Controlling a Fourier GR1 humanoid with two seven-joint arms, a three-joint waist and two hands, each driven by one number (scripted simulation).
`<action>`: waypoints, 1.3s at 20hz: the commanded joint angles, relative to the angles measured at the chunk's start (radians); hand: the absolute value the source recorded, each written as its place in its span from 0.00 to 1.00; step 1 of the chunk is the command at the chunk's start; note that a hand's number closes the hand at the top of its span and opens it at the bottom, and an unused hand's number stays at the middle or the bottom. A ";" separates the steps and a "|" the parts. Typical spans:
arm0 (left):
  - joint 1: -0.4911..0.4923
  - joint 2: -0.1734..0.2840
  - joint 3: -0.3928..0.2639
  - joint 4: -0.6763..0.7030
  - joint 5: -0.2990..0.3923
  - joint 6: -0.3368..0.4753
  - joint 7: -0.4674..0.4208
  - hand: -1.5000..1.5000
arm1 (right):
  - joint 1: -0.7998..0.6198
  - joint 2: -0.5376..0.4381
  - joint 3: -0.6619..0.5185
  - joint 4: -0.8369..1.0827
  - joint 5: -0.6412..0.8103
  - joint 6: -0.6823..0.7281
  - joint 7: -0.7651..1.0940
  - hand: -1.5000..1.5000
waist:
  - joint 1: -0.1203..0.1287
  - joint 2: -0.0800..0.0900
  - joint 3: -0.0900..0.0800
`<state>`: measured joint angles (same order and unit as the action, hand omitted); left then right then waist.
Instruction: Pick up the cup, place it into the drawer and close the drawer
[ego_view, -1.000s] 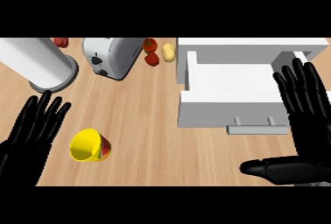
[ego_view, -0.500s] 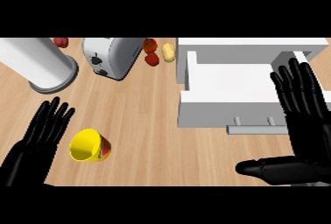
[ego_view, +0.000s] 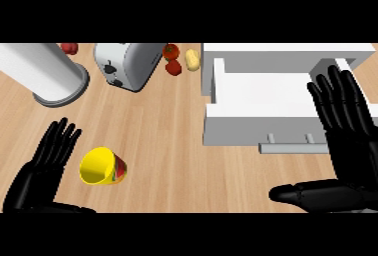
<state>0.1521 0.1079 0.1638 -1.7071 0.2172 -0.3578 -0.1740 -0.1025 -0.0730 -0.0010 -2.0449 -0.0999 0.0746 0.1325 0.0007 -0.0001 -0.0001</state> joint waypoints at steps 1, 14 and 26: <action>-0.010 0.009 0.024 0.114 -0.038 -0.020 -0.083 0.00 | -0.048 -0.024 -0.050 0.011 -0.041 0.015 0.023 0.00 | 0.000 0.000 0.000; -0.111 0.038 0.045 0.521 -0.157 -0.054 -0.376 0.00 | -0.037 -0.039 -0.069 -0.034 -0.078 0.039 0.060 0.00 | -0.003 0.000 0.000; -0.182 0.079 0.080 0.720 -0.155 -0.052 -0.484 0.00 | 0.071 -0.029 -0.072 0.028 -0.068 0.107 -0.083 0.00 | -0.002 0.000 0.000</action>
<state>-0.0134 0.1713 0.2333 -1.0534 0.0619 -0.3979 -0.6139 -0.0864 -0.0838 -0.0403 -2.0604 -0.1384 0.1192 0.1373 -0.0011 0.0000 -0.0005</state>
